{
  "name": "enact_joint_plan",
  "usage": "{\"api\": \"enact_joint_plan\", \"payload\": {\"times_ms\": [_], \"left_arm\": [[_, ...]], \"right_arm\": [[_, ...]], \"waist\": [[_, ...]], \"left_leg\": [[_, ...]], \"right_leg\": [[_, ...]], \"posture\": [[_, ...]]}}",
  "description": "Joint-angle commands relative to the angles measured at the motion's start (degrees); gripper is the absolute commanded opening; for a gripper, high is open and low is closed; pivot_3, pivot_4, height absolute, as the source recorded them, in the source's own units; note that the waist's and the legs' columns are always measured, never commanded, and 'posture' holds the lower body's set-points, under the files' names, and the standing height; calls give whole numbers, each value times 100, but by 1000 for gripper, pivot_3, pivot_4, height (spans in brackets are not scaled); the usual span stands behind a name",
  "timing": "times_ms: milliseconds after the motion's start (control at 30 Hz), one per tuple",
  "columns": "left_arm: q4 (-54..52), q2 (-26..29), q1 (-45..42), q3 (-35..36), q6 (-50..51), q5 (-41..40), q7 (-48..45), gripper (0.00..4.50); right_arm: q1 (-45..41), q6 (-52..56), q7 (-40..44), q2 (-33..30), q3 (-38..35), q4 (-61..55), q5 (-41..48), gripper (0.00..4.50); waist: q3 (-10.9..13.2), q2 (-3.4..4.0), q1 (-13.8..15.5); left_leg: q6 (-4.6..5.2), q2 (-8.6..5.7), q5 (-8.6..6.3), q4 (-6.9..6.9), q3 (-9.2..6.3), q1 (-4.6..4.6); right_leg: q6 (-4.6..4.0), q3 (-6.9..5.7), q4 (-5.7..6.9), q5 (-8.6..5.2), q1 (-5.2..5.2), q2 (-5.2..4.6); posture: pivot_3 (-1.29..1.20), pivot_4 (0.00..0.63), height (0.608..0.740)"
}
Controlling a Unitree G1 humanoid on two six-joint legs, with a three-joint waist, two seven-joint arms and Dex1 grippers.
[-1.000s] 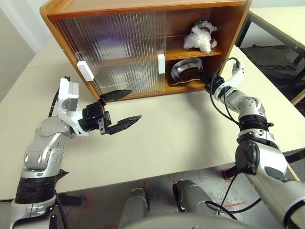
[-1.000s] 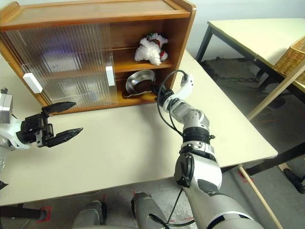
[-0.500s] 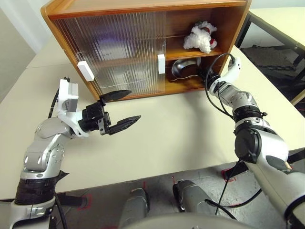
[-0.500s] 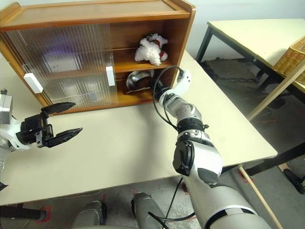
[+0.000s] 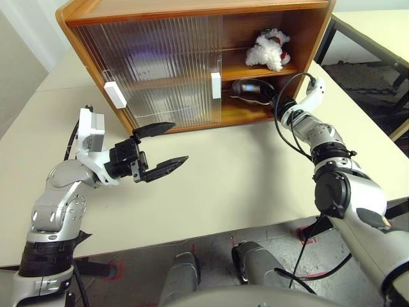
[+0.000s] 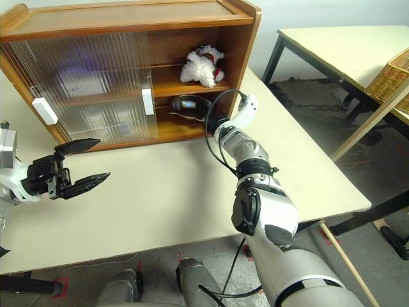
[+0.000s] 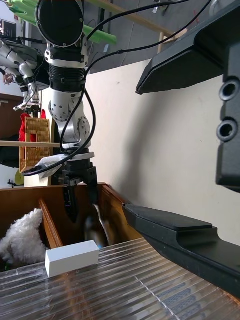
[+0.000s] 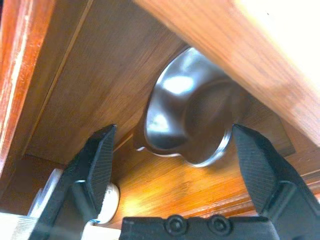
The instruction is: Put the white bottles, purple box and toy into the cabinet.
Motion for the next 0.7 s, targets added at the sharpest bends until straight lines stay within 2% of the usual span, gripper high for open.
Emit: {"api": "enact_joint_plan", "payload": {"times_ms": [33, 233, 300, 400, 500, 533, 567, 600, 700], "left_arm": [[40, 40, 31, 28, -31, 48, -30, 4500], [47, 40, 47, 35, -40, 53, -43, 4500], [49, 39, 66, 49, -47, 45, -52, 4500], [54, 37, 126, 70, -59, 45, -59, 4500], [74, 100, 201, 166, -69, 35, -92, 4500], [82, 128, 222, 197, -68, 30, -109, 4500], [87, 158, 249, 229, -63, 21, -125, 4500], [86, 191, 282, 263, -57, 11, -135, 4500], [50, 242, 368, 344, -32, -13, -134, 4500]], "right_arm": [[99, -53, 95, -13, 116, -183, -142, 4482], [340, 103, 523, -178, 578, -746, -469, 4482], [604, 443, 983, -342, 914, -1325, -551, 4482], [1409, 334, 2384, -701, 1547, -2826, -543, 4482], [1888, 490, 2734, -927, 1746, -3560, -477, 4482], [1982, 555, 2745, -953, 1758, -3723, -444, 4120], [2073, 640, 2762, -955, 1778, -3904, -404, 3946], [2178, 708, 2830, -950, 1867, -4100, -407, 3601], [2378, 833, 2959, -846, 2166, -4575, -451, 2472]], "waist": [[0, 0, 0], [0, 0, -1], [0, 0, 11], [-1, -2, 20], [-1, -2, -7], [-1, -2, -30], [-1, -2, -50], [-1, -2, -71], [-1, -2, -108]], "left_leg": [[0, 0, 0, 0, 0, 0], [0, 0, 0, -1, 0, -1], [0, 0, 0, -1, 1, -3], [0, -2, 0, -1, 3, -7], [-2, -4, -1, 2, 11, -6], [-2, -4, -1, 4, 13, -4], [-2, -4, -1, 6, 13, -3], [-2, -3, 0, 9, 13, 0], [5, -3, 5, 14, 9, 7]], "right_leg": [[0, 0, 0, 0, 0, 0], [0, 0, 0, 0, -1, 0], [1, -1, -1, -1, -1, 0], [2, -5, -5, -7, 1, 0], [7, -3, -4, -15, 3, 1], [10, -1, -4, -14, 5, 1], [18, 1, -4, -17, 5, 2], [47, 1, -4, -31, 9, 4], [63, 0, -4, -33, 16, 7]], "posture": [[-211, 78, 740], [-210, 82, 740], [-213, 84, 740], [-213, 84, 740], [-215, 86, 740], [-215, 88, 740], [-216, 89, 740], [-217, 90, 740], [-212, 91, 740]]}}
